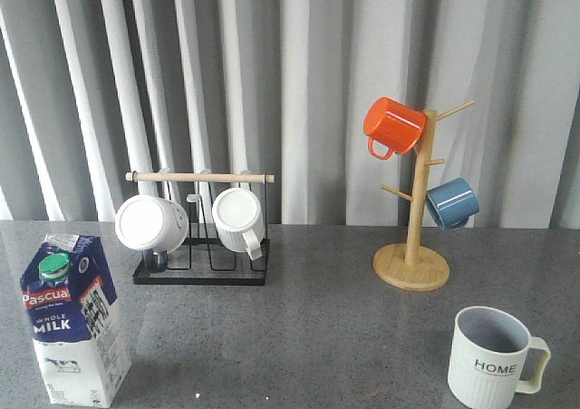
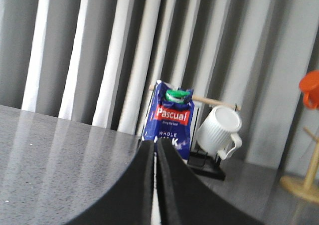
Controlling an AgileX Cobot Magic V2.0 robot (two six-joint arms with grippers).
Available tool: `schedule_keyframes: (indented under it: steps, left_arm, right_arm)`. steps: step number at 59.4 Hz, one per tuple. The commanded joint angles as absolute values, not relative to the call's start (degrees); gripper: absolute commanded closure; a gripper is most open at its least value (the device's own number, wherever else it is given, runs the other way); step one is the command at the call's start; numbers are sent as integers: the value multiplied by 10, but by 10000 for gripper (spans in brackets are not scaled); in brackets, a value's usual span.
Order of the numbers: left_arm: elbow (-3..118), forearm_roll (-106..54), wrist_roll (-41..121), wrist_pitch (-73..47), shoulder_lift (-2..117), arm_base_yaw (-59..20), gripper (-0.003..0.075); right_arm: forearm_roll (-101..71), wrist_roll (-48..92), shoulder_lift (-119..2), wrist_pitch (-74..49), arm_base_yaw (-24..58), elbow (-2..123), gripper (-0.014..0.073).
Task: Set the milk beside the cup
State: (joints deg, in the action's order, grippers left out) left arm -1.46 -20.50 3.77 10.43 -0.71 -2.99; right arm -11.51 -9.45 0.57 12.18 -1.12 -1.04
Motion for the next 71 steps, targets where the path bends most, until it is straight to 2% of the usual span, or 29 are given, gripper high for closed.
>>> schedule_keyframes:
  steps: [1, 14, 22, 29, 36, 44, 50, 54, 64, 71]
  left_arm:
    - [10, -217, -43, 160, -13, -29, 725]
    - [103, -217, -72, 108, -12, -29, 706]
    - [159, -218, -73, 65, -12, -29, 666]
    - [194, -224, -89, 39, -11, -29, 599]
    - [205, -239, -89, 40, -11, -29, 481]
    - [205, -283, -89, 42, -11, -29, 325]
    - [205, -308, -89, 50, -11, -29, 216]
    - [205, -308, -88, 49, -11, -29, 179]
    - [239, -284, -63, -5, 25, -29, 165]
    - [306, -248, -11, -55, 90, -29, 165]
  right_arm:
    - [-121, -87, 11, 114, -14, 46, 599]
    - [-103, 0, -83, -50, -14, 229, 577]
    - [-103, 40, -176, -105, -14, 321, 491]
    - [-104, 55, -242, -101, -14, 369, 316]
    - [-107, 51, -278, -77, -14, 381, 102]
    - [-107, 51, -288, -50, -14, 380, -37]
    - [-111, 51, -288, -35, -14, 379, -42]
    - [-111, 51, -288, -38, -14, 379, -32]
    - [-63, 59, -315, -71, -14, 402, -6]
    - [-8, 51, -374, -124, -14, 475, -1]
